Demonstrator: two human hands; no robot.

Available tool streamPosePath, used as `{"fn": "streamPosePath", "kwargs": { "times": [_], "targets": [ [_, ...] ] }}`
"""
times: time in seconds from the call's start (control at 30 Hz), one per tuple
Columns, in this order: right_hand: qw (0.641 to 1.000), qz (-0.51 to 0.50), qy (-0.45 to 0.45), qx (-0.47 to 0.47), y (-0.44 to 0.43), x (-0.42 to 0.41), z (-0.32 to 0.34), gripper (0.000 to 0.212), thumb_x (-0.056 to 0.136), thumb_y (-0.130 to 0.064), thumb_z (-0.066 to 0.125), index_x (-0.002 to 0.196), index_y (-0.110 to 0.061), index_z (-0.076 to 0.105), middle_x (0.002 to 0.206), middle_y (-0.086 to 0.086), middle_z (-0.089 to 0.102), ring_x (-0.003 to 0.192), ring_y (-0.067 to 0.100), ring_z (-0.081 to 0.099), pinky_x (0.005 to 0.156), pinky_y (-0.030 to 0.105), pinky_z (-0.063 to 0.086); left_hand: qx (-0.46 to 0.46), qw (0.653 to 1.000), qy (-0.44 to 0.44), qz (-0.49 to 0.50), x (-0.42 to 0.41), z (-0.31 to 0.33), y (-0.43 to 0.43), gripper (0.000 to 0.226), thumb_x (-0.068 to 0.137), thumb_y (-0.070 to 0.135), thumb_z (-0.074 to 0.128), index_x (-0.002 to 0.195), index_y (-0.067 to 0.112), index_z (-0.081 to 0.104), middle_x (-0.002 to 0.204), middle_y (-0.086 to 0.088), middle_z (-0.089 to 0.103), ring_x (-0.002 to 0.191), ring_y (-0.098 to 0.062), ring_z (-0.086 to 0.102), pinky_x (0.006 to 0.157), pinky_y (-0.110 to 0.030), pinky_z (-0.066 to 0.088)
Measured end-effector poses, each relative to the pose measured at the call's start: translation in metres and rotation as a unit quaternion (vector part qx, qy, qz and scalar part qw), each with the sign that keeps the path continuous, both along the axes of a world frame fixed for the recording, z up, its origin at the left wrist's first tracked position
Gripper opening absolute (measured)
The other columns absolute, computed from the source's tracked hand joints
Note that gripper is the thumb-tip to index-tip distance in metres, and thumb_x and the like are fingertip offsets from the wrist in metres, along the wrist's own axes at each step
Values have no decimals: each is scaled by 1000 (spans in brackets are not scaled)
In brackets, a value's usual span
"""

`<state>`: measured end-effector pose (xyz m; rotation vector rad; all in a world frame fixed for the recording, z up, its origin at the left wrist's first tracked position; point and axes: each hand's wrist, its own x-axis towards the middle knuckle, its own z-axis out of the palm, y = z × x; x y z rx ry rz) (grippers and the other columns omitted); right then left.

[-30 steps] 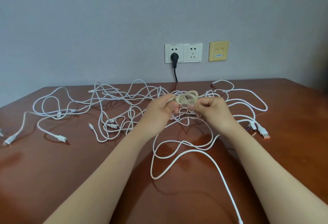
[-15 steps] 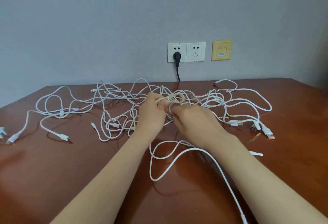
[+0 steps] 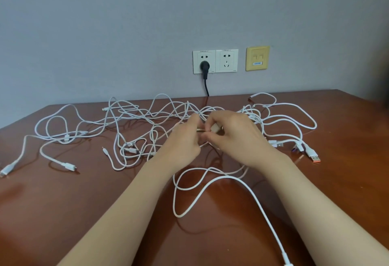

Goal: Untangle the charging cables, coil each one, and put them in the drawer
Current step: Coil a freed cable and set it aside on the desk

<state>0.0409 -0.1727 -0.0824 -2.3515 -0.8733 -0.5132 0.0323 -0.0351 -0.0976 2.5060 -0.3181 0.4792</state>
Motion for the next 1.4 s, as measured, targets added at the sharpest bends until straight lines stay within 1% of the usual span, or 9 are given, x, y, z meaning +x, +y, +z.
{"fn": "streamPosePath", "kwargs": {
  "times": [0.13,0.3,0.43,0.53,0.67,0.9,1.2,1.3,1.4],
  "targets": [
    [985,14,79,156,-5,7,0,31,79,-7,69,79,-28,47,67,-1,57,50,5,49,48,18,43,10,999,8,-41,0,-6,-5,22,86,-5,45,89,15,35,90,-11,63,84,-27,57,69,-31,40],
    [918,17,167,360,-3,8,-1,46,74,-1,74,87,-28,40,69,6,53,47,25,52,41,44,49,-22,998,-43,-30,-3,-6,-9,21,87,-6,43,91,13,34,107,-11,61,100,-24,61,81,-39,47],
    [906,-79,108,402,8,9,-5,48,67,-20,82,78,-28,35,67,-6,39,59,9,38,54,15,36,-37,989,-146,4,-3,-6,-10,27,85,-12,44,94,13,41,110,-14,58,102,-28,61,83,-38,47],
    [882,-127,160,424,13,8,-7,44,70,-34,78,75,-23,36,68,-5,38,57,9,39,53,14,34,-6,961,-276,27,4,-11,-9,29,72,-21,52,88,2,49,86,-16,59,81,-28,59,70,-23,36],
    [770,-1,399,498,15,1,-3,28,83,-33,67,93,-12,52,71,4,55,47,10,51,41,21,47,56,932,-359,4,9,-14,-6,23,67,2,32,87,12,39,72,-11,53,73,-16,35,65,-24,27],
    [626,79,501,592,6,1,0,11,89,-16,57,81,-14,65,67,1,67,49,10,64,51,20,56,161,901,-399,-55,11,-15,-12,30,68,-2,33,93,12,42,77,-13,58,76,-19,35,71,-32,34],
    [707,48,430,559,0,11,-3,7,86,-9,59,85,-9,65,74,6,62,51,10,60,45,20,51,198,920,-330,-72,11,-17,-11,40,65,7,28,92,10,58,89,-9,58,81,-18,39,62,-31,47],
    [726,52,418,543,-2,14,-6,11,88,-9,57,97,-7,65,79,5,62,58,9,61,48,20,52,51,973,-182,-133,5,-17,-9,32,76,10,44,100,16,64,103,-2,51,94,-11,46,83,-18,41],
    [740,51,411,530,-5,17,-6,15,90,-9,55,101,-6,64,78,5,63,56,7,63,49,20,53,-188,970,-39,-148,0,-9,-13,13,85,22,54,86,33,61,100,6,55,88,5,52,83,-9,39]
  ]
}}
